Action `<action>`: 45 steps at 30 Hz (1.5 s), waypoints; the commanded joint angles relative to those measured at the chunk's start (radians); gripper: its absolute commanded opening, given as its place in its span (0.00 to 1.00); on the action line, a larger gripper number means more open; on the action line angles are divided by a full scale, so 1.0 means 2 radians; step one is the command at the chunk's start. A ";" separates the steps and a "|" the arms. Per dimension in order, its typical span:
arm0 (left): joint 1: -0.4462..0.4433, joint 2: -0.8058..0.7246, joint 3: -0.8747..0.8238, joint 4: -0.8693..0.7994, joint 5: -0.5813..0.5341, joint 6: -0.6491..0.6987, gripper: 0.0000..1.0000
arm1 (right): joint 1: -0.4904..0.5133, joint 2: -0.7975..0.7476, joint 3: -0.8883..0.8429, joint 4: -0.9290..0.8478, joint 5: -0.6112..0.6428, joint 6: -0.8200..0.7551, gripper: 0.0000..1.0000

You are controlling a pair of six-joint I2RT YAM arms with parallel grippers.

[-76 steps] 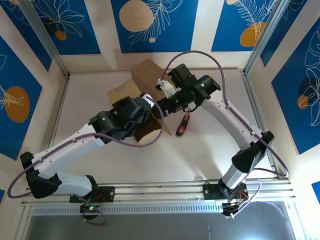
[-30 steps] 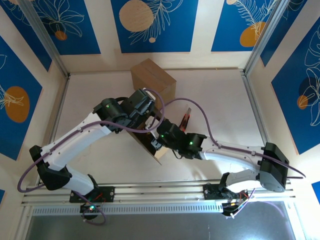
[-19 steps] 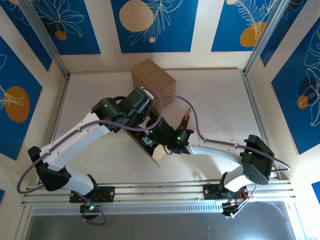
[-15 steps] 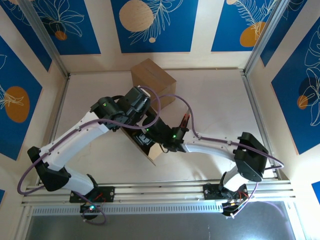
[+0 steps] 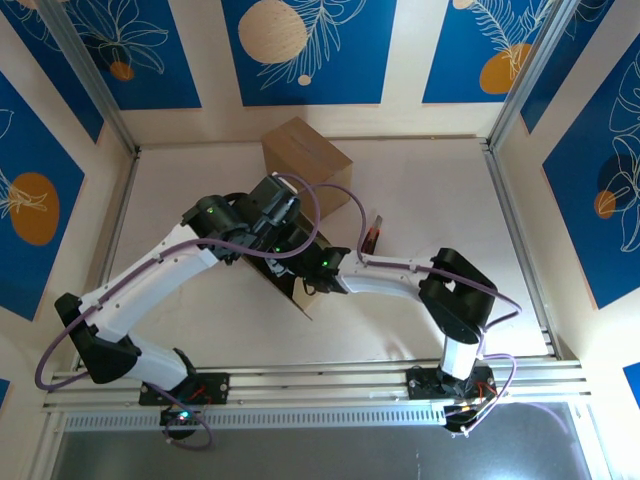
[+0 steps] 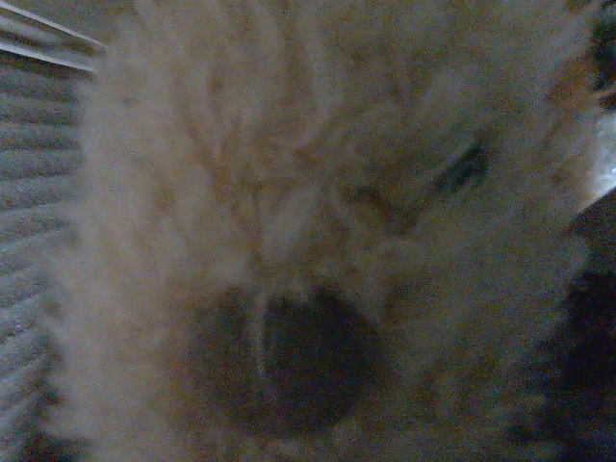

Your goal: Unpack the express box

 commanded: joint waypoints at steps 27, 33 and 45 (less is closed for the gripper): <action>0.115 -0.010 -0.045 0.031 0.079 -0.097 0.00 | 0.096 -0.412 -0.173 0.088 0.070 -0.051 0.00; 0.146 -0.011 -0.063 0.017 0.081 -0.133 0.00 | 0.066 -0.429 -0.074 0.015 0.111 -0.052 0.00; 0.334 -0.057 -0.102 0.032 0.165 -0.168 0.00 | -0.445 -0.280 0.184 -0.493 -0.158 0.073 0.00</action>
